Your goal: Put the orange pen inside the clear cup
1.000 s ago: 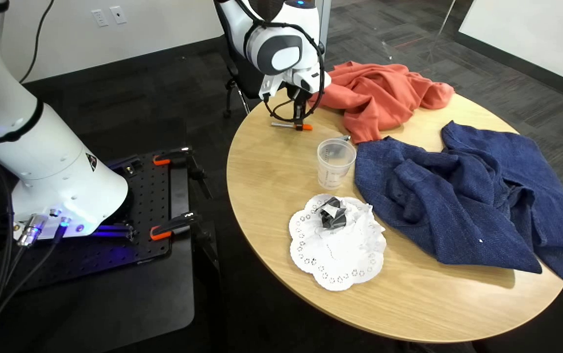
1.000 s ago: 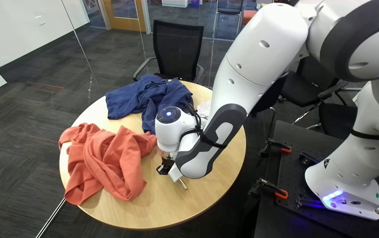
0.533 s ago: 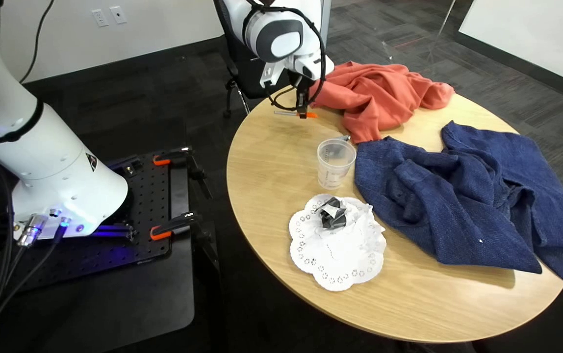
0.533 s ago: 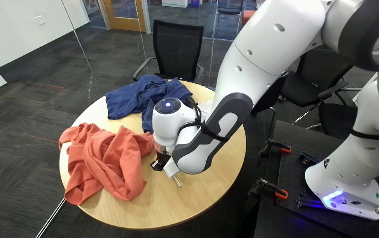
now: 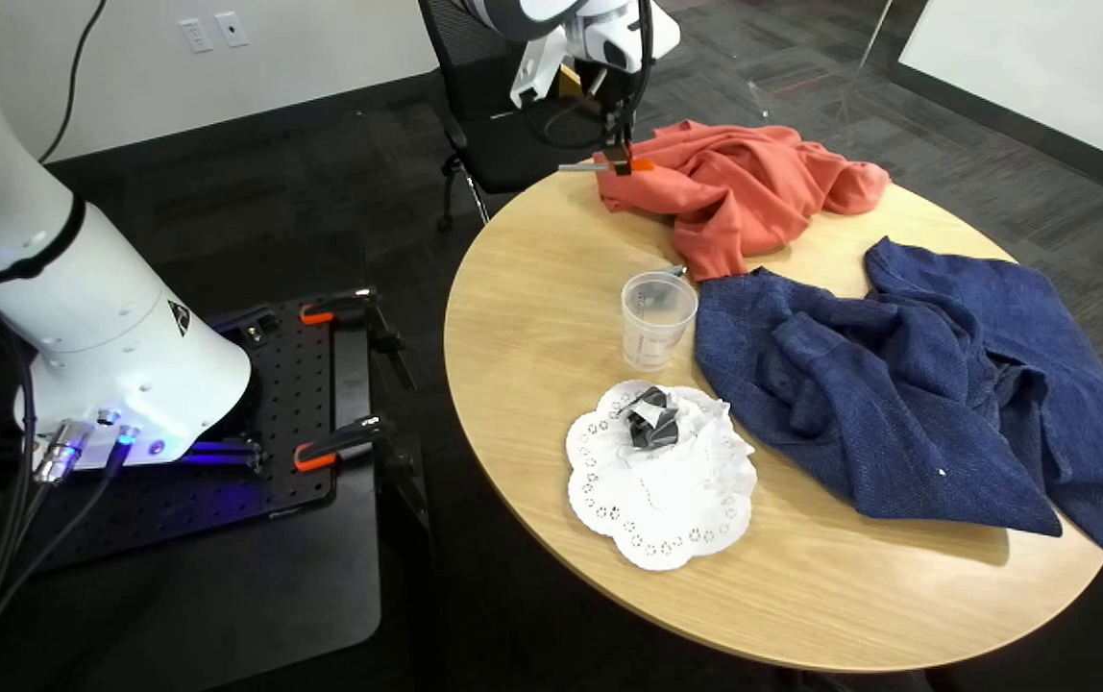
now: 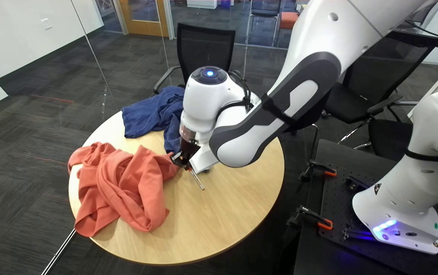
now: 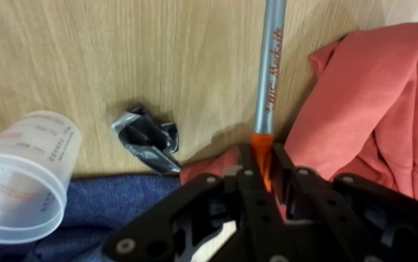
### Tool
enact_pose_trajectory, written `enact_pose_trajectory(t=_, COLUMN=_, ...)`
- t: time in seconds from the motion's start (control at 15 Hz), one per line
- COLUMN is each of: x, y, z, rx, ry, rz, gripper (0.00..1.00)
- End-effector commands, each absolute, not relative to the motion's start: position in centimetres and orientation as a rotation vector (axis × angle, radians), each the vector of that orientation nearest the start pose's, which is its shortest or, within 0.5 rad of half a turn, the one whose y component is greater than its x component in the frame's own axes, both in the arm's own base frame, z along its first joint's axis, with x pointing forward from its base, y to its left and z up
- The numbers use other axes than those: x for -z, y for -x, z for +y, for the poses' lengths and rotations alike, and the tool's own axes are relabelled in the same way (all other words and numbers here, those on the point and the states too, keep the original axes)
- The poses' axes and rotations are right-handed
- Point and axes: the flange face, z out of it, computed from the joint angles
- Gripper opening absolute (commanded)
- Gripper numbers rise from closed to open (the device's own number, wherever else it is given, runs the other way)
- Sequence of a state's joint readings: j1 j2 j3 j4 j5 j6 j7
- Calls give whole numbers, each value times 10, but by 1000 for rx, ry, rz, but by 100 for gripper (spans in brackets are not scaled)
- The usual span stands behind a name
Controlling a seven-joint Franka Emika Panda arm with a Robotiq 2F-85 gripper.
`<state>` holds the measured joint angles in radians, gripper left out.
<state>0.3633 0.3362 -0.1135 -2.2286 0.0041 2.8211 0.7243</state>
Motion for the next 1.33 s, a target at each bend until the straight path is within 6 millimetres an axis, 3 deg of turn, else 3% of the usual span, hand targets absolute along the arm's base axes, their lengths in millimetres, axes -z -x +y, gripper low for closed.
enact_pose_trajectory(t=0.0, x=-287, y=-541, z=116, rx=478, ry=2930, rz=782, gripper=4)
enact_pose_trajectory(t=0.27, x=-318, y=-541, z=94, rx=615, ry=2929, rz=853, gripper=4)
enact_pose_trajectory(t=0.67, x=-344, y=-540, z=78, rx=819, ry=2917, rz=951, gripper=4)
enact_pose_trajectory(t=0.93, x=-349, y=-536, z=68, rx=948, ry=2899, rz=1016, gripper=4)
enact_pose_trajectory(t=1.27, x=-341, y=-530, z=59, rx=1086, ry=2889, rz=1120, gripper=4)
